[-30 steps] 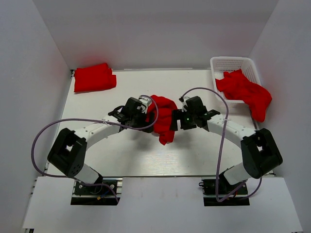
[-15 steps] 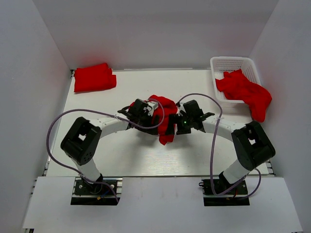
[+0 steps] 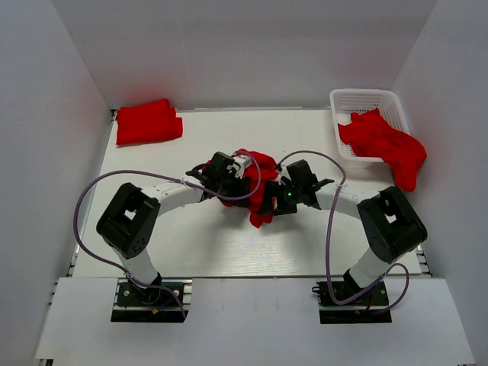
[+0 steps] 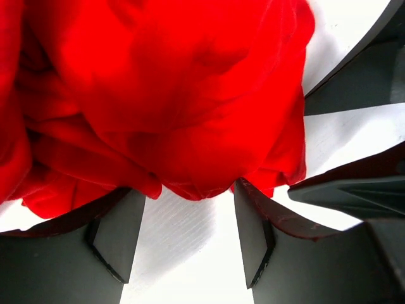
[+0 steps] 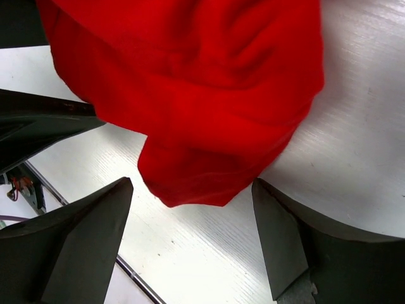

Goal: Fold and stack the t-shirts
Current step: Flatten out the tshirt

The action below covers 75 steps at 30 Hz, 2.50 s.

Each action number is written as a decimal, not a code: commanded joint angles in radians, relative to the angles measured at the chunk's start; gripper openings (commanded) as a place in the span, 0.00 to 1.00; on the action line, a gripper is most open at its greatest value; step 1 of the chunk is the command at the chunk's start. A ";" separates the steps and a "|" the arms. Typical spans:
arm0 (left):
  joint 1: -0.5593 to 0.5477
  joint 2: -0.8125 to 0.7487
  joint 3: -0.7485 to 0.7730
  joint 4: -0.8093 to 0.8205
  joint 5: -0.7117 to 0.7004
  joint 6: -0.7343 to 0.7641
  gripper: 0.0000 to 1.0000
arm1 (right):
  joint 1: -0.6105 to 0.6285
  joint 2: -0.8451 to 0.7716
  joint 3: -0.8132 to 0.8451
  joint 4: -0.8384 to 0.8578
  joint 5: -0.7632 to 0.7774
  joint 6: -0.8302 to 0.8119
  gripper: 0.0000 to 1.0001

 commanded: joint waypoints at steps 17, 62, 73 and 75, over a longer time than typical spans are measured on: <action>-0.014 0.022 0.142 -0.065 -0.129 -0.010 0.00 | 0.002 0.038 0.004 0.019 0.066 0.014 0.37; 0.061 -0.549 0.638 -0.087 -0.214 0.491 0.00 | -0.110 -0.535 0.659 -0.183 0.889 -0.483 0.00; 0.061 -0.768 0.709 -0.121 0.041 0.493 0.00 | -0.113 -0.728 0.909 -0.202 0.490 -0.603 0.00; 0.061 -0.779 0.709 -0.121 0.060 0.459 0.00 | -0.110 -0.738 0.915 -0.186 0.484 -0.608 0.00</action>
